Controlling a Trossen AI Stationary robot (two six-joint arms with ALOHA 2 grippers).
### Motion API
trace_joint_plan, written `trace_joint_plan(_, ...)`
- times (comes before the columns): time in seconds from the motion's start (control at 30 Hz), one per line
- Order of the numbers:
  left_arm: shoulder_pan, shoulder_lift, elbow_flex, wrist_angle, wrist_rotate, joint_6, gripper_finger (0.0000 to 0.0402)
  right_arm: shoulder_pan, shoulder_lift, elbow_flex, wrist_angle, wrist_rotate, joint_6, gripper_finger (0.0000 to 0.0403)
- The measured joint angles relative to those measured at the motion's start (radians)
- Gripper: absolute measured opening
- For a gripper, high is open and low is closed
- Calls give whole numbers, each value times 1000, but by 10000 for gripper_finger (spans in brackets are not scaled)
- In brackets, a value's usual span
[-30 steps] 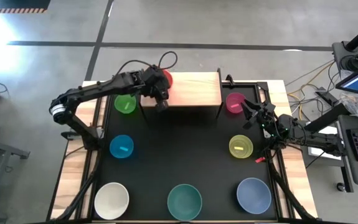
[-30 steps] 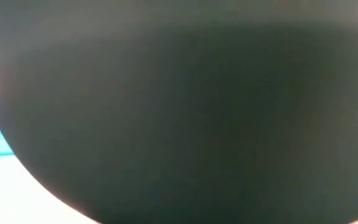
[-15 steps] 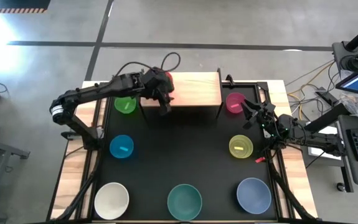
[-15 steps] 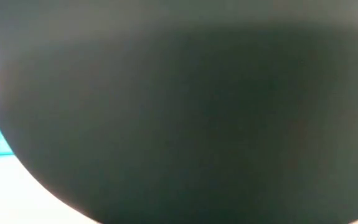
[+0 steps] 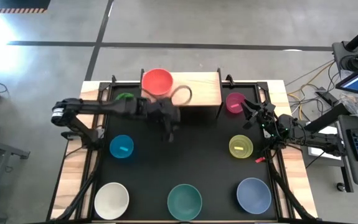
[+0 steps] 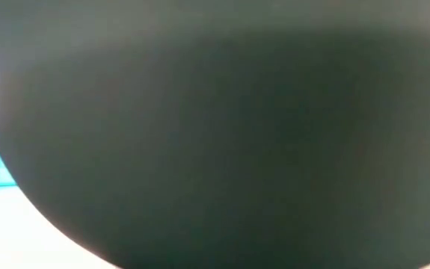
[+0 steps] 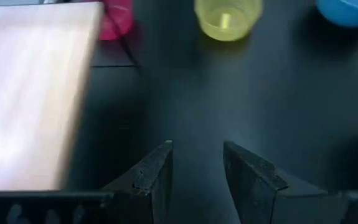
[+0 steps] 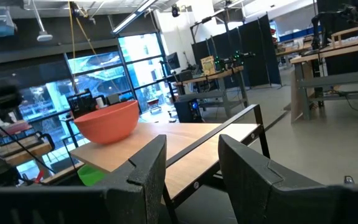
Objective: Place and stack bowls onto a shelf
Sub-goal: Stack the large blue bowl on top of the orange bowl on the shelf
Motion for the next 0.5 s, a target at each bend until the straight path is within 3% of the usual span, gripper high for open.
trace_joint_plan(0.33, -279, 41, -68, 21, -197, -71, 123, 0, 0, 0, 0, 0, 0, 137)
trace_joint_plan(0.43, -320, 51, -72, 26, -172, -167, 123, 0, 0, 0, 0, 0, 0, 137)
trace_joint_plan(0.5, -338, 65, -67, 36, -101, -226, 123, 0, 0, 0, 0, 0, 0, 137)
